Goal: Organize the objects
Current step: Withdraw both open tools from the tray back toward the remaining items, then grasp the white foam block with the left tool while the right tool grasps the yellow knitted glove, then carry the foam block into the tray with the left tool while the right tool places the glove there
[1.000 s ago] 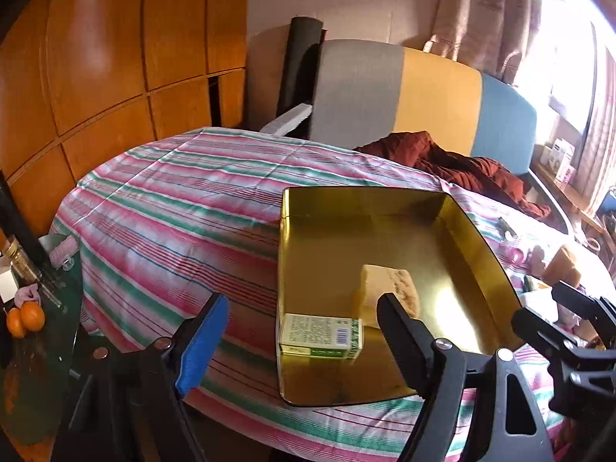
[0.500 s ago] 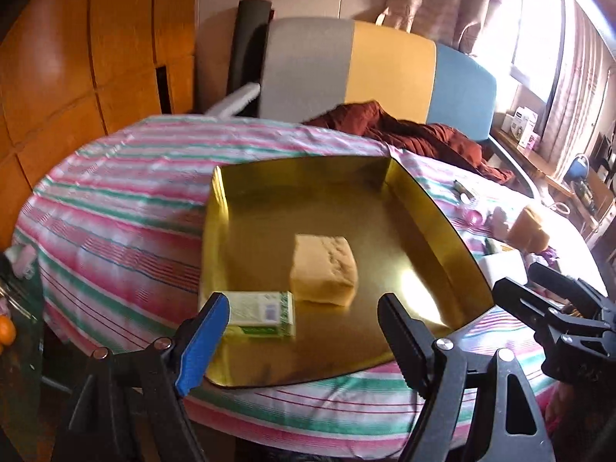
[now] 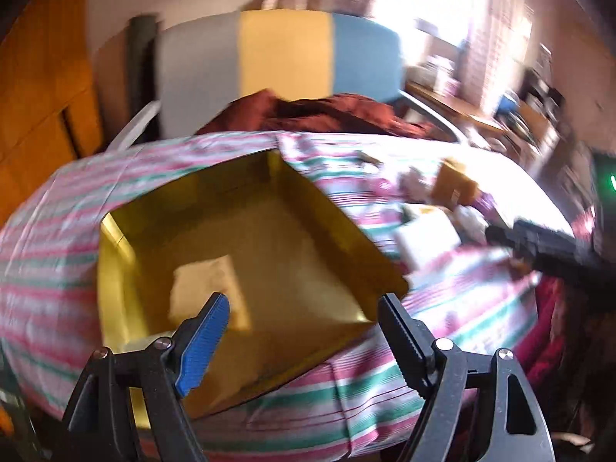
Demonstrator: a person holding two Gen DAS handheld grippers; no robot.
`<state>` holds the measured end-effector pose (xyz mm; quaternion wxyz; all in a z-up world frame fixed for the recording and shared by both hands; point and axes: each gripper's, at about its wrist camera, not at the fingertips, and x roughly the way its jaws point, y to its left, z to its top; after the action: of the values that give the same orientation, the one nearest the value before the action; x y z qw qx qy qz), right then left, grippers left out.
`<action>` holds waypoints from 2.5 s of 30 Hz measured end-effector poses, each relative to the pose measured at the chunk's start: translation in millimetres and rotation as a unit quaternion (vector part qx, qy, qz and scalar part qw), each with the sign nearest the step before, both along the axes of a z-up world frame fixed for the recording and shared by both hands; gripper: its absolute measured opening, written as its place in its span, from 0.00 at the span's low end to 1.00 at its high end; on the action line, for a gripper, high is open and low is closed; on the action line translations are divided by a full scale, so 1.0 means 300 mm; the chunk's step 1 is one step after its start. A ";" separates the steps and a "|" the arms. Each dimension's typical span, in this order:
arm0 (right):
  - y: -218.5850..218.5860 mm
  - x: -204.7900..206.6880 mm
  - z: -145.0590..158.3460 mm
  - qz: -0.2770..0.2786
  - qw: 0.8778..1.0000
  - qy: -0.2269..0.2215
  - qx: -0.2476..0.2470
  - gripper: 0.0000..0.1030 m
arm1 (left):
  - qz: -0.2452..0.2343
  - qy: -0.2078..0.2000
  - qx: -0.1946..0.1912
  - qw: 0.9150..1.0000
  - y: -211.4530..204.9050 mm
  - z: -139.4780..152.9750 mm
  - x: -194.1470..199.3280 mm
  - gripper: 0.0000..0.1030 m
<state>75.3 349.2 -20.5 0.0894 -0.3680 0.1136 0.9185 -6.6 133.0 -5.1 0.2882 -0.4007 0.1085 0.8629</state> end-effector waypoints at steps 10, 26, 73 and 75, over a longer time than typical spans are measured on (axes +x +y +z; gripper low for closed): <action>0.413 0.105 0.054 -0.160 0.987 0.021 -0.015 0.90 | -0.178 0.057 -0.072 0.980 0.317 0.005 0.065 0.79; 0.641 0.180 -0.027 -0.236 0.958 0.047 -0.155 0.93 | -0.305 0.013 -0.211 0.929 0.676 -0.215 -0.047 0.82; 0.581 0.155 -0.226 -0.242 0.949 -0.160 -0.121 0.51 | -0.162 -0.061 0.056 0.983 0.240 -0.024 0.065 0.60; 0.564 0.167 -0.214 -0.237 0.952 -0.145 -0.128 0.47 | -0.147 -0.061 0.067 0.985 0.199 -0.022 0.059 0.60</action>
<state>125.3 518.3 -84.5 0.2725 -0.4678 0.3001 0.7854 11.1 192.7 -11.5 0.4443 -0.4122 0.0904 0.7903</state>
